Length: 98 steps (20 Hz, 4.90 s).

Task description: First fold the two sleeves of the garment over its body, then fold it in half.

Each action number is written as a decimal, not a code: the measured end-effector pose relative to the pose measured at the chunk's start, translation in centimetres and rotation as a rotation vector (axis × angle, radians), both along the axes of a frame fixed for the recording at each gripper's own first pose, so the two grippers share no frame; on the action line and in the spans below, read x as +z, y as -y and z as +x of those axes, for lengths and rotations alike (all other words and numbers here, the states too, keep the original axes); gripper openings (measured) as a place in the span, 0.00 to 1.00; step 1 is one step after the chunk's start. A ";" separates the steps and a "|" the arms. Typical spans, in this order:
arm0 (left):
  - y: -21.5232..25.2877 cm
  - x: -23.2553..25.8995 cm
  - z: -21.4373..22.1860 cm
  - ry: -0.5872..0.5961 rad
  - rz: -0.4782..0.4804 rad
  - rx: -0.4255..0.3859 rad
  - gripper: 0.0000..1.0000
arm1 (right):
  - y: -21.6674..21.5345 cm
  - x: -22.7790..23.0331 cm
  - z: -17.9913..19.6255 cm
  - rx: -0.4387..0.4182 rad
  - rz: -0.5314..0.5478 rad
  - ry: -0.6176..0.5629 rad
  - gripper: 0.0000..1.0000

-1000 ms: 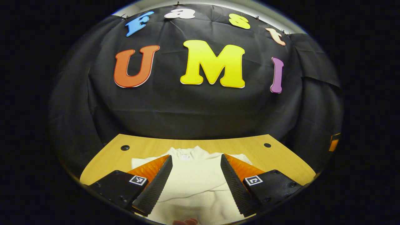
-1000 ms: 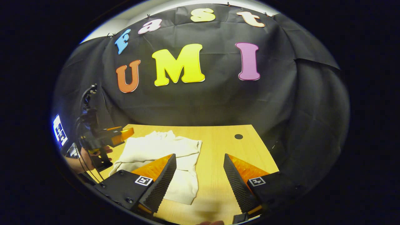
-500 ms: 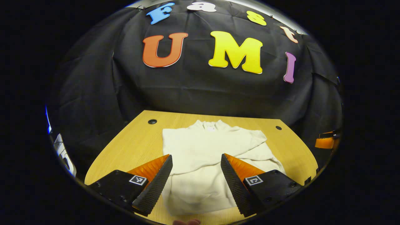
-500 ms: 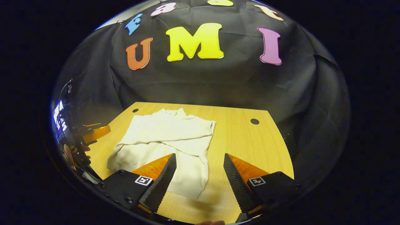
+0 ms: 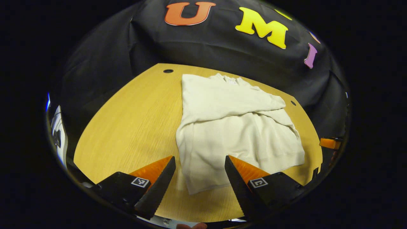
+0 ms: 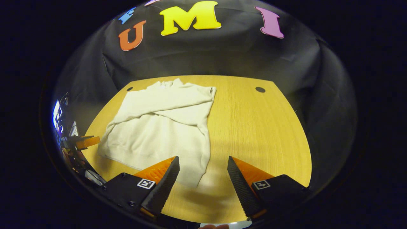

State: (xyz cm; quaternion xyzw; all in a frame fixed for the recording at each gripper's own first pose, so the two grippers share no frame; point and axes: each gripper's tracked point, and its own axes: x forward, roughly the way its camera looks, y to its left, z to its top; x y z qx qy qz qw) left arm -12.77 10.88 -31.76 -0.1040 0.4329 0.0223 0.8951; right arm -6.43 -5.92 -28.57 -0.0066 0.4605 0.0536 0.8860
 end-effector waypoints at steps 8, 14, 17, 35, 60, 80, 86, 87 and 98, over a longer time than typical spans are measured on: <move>1.4 -2.7 -0.6 -0.105 -0.113 0.049 0.96 | -1.5 -6.5 -0.7 0.006 -0.065 -0.098 0.96; 1.2 -3.9 -0.8 -0.167 -0.177 0.135 0.70 | -3.7 -9.0 -1.2 0.006 -0.065 -0.148 0.96; 0.5 -4.6 -0.9 -0.191 -0.161 0.191 0.46 | -3.8 -8.9 -1.1 -0.007 -0.053 -0.139 0.95; 2.6 0.4 0.1 -0.090 -0.154 0.108 0.04 | -4.9 -7.1 0.0 -0.090 0.134 -0.168 0.01; -0.2 14.9 26.3 0.215 -0.167 0.020 0.03 | -10.7 13.0 29.3 0.010 0.309 0.205 0.00; -2.4 -2.5 38.2 0.233 -0.018 0.108 0.05 | -11.6 -5.4 41.0 -0.062 0.228 0.194 0.12; -3.2 2.2 38.4 0.330 0.041 0.091 0.67 | -10.8 -1.6 40.5 -0.067 0.197 0.271 0.67; -3.3 3.4 38.3 0.348 0.055 0.090 1.00 | -10.9 -0.7 40.0 -0.059 0.194 0.280 0.71; 0.5 26.9 28.7 0.723 0.243 0.045 0.98 | -10.5 22.7 29.1 0.000 0.067 0.729 0.90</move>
